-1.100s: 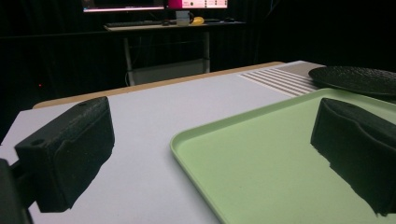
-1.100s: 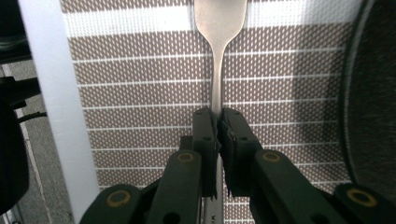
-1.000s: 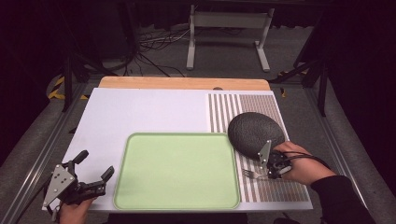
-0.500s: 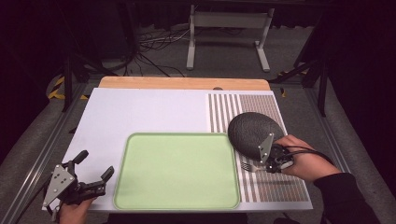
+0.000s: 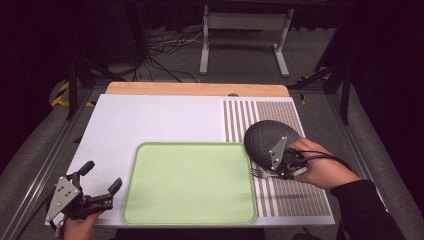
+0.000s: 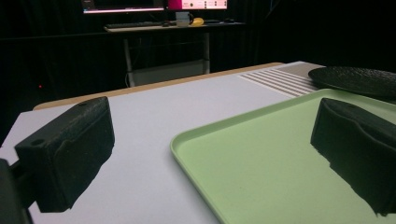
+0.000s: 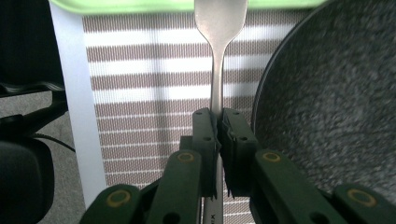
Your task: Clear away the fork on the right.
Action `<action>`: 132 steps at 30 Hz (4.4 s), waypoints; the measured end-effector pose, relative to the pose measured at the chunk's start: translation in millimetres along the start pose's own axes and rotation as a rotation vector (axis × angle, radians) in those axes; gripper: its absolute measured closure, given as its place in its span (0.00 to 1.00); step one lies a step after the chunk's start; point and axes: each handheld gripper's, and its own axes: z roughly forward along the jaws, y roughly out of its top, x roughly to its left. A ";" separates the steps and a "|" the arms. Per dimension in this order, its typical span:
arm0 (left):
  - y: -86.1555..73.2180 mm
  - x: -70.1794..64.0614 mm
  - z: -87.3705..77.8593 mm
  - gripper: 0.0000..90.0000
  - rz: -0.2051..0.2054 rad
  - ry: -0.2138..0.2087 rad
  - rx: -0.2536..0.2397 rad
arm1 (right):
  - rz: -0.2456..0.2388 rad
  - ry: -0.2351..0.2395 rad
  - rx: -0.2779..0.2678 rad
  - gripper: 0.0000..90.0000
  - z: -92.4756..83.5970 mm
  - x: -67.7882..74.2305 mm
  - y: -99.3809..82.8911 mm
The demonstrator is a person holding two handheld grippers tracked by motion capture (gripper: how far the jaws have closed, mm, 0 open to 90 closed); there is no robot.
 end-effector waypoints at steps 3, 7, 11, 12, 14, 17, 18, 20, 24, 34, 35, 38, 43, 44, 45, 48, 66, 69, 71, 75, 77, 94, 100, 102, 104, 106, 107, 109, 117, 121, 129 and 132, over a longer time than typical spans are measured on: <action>0.1 -0.1 0.0 0.00 0.002 -0.002 0.003 | -0.014 -0.002 -0.008 0.94 -3.3 -0.1 10.2; 0.2 -0.1 -0.1 0.00 0.002 -0.003 0.002 | -0.028 -0.012 -0.013 0.94 -7.3 -1.6 20.8; 0.2 0.0 -0.1 0.00 0.001 -0.003 0.002 | -0.031 -0.012 -0.010 0.94 -10.7 -2.7 30.6; 0.2 -0.1 -0.1 0.00 0.001 -0.003 0.002 | -0.028 -0.010 -0.009 0.94 -11.6 -2.7 33.1; 0.2 -0.2 -0.1 0.00 0.002 -0.003 0.000 | -0.025 -0.008 -0.011 0.94 -13.1 -3.4 38.4; 0.3 -0.2 -0.2 0.00 0.003 -0.003 -0.001 | -0.012 -0.014 -0.010 0.94 -13.6 -2.4 46.8; 0.3 -0.1 -0.2 0.00 0.002 -0.003 0.000 | -0.012 -0.014 -0.016 0.94 -13.3 -2.7 48.9; 0.3 -0.1 -0.2 0.00 0.002 -0.003 -0.001 | 0.022 -0.015 -0.020 0.94 -13.8 -2.6 54.5; 0.3 -0.1 -0.1 0.00 0.001 -0.005 -0.001 | 0.069 -0.018 -0.034 0.94 -14.2 -4.7 61.3; 0.4 0.0 -0.1 0.00 0.001 -0.008 -0.002 | 0.313 -0.015 -0.074 0.94 -10.9 -8.1 70.7; 0.4 0.0 -0.1 0.00 0.002 -0.009 0.001 | 0.346 -0.014 -0.067 0.94 -10.3 -8.2 71.1; 0.5 -0.1 0.0 0.00 0.002 -0.010 0.001 | 0.432 0.001 -0.059 0.94 -7.5 -7.7 73.2; 0.4 -0.1 0.1 0.00 0.002 -0.009 0.001 | 0.561 0.025 -0.073 0.94 -3.6 -4.8 77.4; 0.4 -0.1 0.1 0.00 0.002 -0.009 0.001 | 0.561 0.025 -0.073 0.94 -3.6 -4.8 77.4; 0.4 -0.1 0.1 0.00 0.002 -0.009 0.001 | 0.583 0.029 -0.077 0.94 -2.7 -4.2 78.7; 0.4 -0.1 0.1 0.00 0.002 -0.010 0.002 | 0.640 0.044 -0.064 0.94 0.9 -3.0 81.8; 0.5 0.0 -0.1 0.00 0.002 -0.010 -0.005 | 0.944 0.085 -0.080 0.94 14.2 -1.4 96.7; 0.6 0.0 -0.5 0.00 0.001 -0.007 -0.005 | 0.993 0.092 -0.088 0.94 15.4 -1.8 97.3; 0.6 0.1 -0.5 0.00 0.001 -0.006 -0.006 | 1.031 0.087 -0.097 0.94 16.5 -2.4 97.5; 0.7 -0.3 -0.4 0.00 0.002 -0.008 -0.005 | 1.057 0.077 -0.107 0.94 20.1 -3.0 98.2; 0.7 -0.4 -0.5 0.00 0.002 -0.007 -0.006 | 1.065 0.074 -0.104 0.94 23.0 -3.0 98.6; 1.0 -0.5 -1.0 0.00 0.004 -0.007 -0.006 | 1.130 0.062 -0.084 0.94 43.1 -2.1 103.2; 1.1 -0.8 -0.9 0.00 0.005 -0.007 -0.005 | 1.141 0.077 -0.075 0.94 53.5 -2.6 105.1; 1.1 -0.7 -0.9 0.00 0.005 -0.007 -0.004 | 1.151 0.087 -0.074 0.94 57.3 -3.1 105.9; 1.0 -0.9 -0.7 0.00 0.003 -0.008 -0.006 | 1.155 0.086 -0.071 0.94 59.3 -3.4 106.3; 1.0 -0.9 -0.6 0.00 0.003 -0.009 -0.005 | 1.156 0.091 -0.068 0.94 60.8 -3.7 106.7; 1.0 -0.9 -0.5 0.00 0.002 -0.010 -0.006 | 1.157 0.091 -0.067 0.94 61.8 -3.8 106.9; 1.0 -0.9 -0.5 0.00 0.002 -0.011 -0.006 | 1.157 0.093 -0.064 0.94 63.0 -4.2 107.1; 0.9 -0.9 -0.3 0.00 0.002 -0.011 -0.006 | 1.167 0.103 -0.047 0.94 68.0 -5.2 107.8; 0.8 -1.0 -0.1 0.00 0.003 -0.011 -0.006 | 1.171 0.108 -0.047 0.93 69.4 -5.9 107.8; 0.8 -0.9 -0.1 0.00 0.002 -0.010 -0.006 | 1.172 0.109 -0.040 0.93 71.5 -6.9 108.6; 0.8 -0.9 -0.2 0.00 0.004 -0.011 -0.005 | 1.178 0.114 -0.045 0.91 70.2 -7.0 108.6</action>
